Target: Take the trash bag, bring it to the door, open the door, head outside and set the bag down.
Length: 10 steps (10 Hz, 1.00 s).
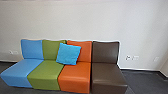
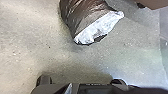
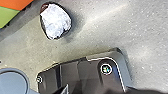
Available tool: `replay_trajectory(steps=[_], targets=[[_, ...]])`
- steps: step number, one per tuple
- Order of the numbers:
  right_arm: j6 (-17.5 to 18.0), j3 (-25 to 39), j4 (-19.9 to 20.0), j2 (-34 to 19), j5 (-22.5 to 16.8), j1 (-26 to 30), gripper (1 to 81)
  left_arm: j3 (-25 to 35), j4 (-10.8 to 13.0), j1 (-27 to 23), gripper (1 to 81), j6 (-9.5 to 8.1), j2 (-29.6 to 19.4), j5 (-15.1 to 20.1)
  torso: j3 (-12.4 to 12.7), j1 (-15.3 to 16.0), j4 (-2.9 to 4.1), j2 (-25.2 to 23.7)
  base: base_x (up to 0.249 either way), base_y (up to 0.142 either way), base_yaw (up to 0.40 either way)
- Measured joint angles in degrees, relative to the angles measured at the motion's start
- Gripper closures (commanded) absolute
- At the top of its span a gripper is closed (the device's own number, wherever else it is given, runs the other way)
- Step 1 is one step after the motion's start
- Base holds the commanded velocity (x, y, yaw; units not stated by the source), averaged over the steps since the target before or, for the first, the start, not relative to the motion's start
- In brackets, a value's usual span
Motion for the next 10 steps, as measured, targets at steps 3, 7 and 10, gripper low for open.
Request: replay_trajectory(steps=[3,7,10], targets=[[0.00,1.48,0.09,-1.71,-0.84,2.41,1.0,-0.34,-1.19,-1.67,1.0,0.00,0.09,0.16,-5.71,3.84,0.00,-6.03,0.000,0.000,0.000],[-0.02,2.17,1.52,-3.67,-3.51,7.72,1.0,-1.46,-2.93,-4.68,1.0,0.00,0.41,1.29,-10.60,8.26,0.00,-12.87,0.000,0.000,0.000],[0.00,2.96,2.18,-3.96,-6.99,13.34,1.0,-1.46,-4.11,-5.62,1.0,0.00,1.22,2.50,-10.95,12.07,0.00,-18.91,0.000,0.000,0.000]])
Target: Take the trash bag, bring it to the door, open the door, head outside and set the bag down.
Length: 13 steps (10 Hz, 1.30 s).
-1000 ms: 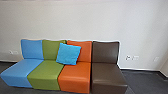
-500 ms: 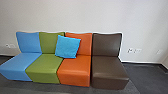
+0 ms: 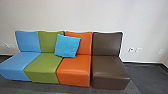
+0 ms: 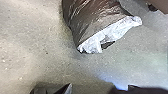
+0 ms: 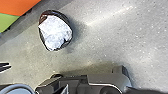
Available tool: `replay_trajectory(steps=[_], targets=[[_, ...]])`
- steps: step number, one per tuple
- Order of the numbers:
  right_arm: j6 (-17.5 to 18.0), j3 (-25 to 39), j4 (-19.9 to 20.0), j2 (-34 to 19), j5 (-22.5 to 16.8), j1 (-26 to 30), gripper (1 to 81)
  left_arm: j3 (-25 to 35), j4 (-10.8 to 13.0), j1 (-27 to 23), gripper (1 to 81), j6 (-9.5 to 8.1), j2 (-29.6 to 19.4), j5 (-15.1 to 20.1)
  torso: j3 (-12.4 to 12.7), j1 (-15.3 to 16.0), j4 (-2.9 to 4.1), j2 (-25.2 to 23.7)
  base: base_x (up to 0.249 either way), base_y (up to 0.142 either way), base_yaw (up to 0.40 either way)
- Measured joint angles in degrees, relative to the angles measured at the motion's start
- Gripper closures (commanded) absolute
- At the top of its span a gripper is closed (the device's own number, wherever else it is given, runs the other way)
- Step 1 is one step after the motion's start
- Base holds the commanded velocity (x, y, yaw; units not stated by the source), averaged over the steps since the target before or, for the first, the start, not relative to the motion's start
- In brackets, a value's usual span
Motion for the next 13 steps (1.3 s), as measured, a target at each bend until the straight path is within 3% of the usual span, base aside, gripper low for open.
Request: replay_trajectory(steps=[7,10,13], targets=[[0.00,0.06,3.17,-2.66,-11.74,12.95,1.0,-0.11,-1.72,-3.50,1.0,-0.06,1.07,1.61,-0.53,8.57,0.00,-13.73,0.000,0.000,0.000],[-0.05,-0.11,5.00,-4.28,-15.82,18.52,1.0,-1.40,-2.55,-6.36,1.0,-0.24,2.07,3.04,-5.36,11.89,0.00,-18.99,0.000,0.000,0.000],[-0.02,-0.10,5.38,-4.22,-17.23,18.69,1.0,-4.24,-2.79,-8.62,1.0,-0.24,3.77,5.60,-11.15,15.76,0.00,-25.11,0.000,0.000,0.000]])
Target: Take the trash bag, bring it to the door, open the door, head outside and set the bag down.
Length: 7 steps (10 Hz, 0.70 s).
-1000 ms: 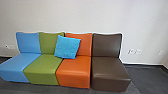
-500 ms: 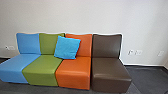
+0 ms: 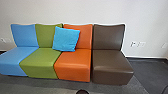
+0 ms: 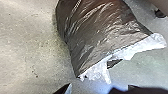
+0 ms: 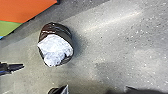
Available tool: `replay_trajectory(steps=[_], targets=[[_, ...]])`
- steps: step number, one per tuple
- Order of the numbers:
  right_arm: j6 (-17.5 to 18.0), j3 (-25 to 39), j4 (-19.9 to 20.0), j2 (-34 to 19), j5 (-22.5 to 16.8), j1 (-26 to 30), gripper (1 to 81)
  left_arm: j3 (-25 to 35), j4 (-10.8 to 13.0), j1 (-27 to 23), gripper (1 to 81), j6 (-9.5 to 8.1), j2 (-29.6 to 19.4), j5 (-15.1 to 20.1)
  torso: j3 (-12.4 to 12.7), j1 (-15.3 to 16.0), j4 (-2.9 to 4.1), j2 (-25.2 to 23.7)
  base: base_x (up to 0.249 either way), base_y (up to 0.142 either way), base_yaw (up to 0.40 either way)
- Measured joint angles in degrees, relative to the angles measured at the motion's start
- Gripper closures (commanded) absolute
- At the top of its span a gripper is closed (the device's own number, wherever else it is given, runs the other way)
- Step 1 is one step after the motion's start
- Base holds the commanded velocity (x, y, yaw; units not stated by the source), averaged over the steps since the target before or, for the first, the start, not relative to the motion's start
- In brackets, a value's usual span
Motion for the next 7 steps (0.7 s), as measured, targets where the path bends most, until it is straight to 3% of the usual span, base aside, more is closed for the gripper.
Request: replay_trajectory(steps=[5,7], targets=[[0.00,0.27,0.11,0.05,0.29,0.46,1.0,-3.06,-0.91,-9.16,1.0,-0.01,4.45,3.91,-9.53,6.34,0.00,-9.97,0.000,0.000,0.000],[0.00,0.33,0.24,0.35,0.46,0.69,1.0,-5.30,-1.13,-11.53,1.0,-0.04,8.50,7.14,-10.62,8.15,0.00,-12.77,0.000,0.000,0.000]])
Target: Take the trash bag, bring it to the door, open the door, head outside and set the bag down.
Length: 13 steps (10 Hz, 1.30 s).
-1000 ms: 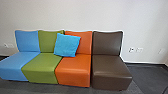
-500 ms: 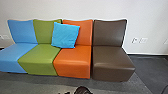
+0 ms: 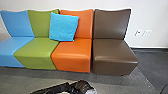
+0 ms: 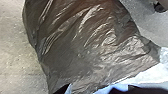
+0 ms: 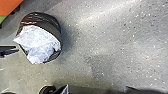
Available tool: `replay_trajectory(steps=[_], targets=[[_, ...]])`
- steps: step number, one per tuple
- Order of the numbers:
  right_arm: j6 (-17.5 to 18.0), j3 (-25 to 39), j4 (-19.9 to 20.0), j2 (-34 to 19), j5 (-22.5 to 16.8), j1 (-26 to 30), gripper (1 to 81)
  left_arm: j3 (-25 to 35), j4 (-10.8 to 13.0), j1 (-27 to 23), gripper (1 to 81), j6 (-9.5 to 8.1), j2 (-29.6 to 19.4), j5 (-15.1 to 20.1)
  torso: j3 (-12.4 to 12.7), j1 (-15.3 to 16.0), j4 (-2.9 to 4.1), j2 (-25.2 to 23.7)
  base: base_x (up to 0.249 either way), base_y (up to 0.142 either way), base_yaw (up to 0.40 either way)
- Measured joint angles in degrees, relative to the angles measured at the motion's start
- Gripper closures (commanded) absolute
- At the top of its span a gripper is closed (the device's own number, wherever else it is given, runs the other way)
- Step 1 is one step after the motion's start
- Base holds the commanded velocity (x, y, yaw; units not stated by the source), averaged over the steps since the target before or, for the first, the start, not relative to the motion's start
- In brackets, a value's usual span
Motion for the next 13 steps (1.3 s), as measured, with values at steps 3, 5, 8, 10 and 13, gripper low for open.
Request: replay_trajectory(steps=[3,5,8,10,13], targets=[[0.00,-0.04,0.01,0.20,-0.13,-0.12,1.0,-3.46,-0.02,-4.38,1.0,0.00,2.67,3.34,-0.26,3.78,0.00,-6.06,0.000,0.000,0.000],[0.00,-0.02,0.11,0.28,-0.44,-0.20,1.0,-4.74,0.00,-3.94,1.0,0.00,3.28,4.44,-0.81,5.70,0.00,-9.18,0.000,0.000,0.000],[0.00,-0.02,0.17,1.32,-0.22,0.24,1.0,-5.12,0.00,-2.69,1.0,0.02,4.11,4.05,-5.70,9.09,0.00,-14.56,0.000,0.000,0.000],[0.00,-0.02,0.15,1.40,-0.16,0.33,1.0,-5.10,-0.05,-2.21,1.0,0.06,4.57,4.22,-8.41,11.60,0.00,-18.50,0.000,0.000,0.000],[0.00,0.09,0.33,0.96,-0.02,0.33,1.0,-5.60,-0.24,-1.97,1.0,0.11,4.77,3.91,-9.24,14.23,0.00,-19.98,0.000,0.000,0.000]])
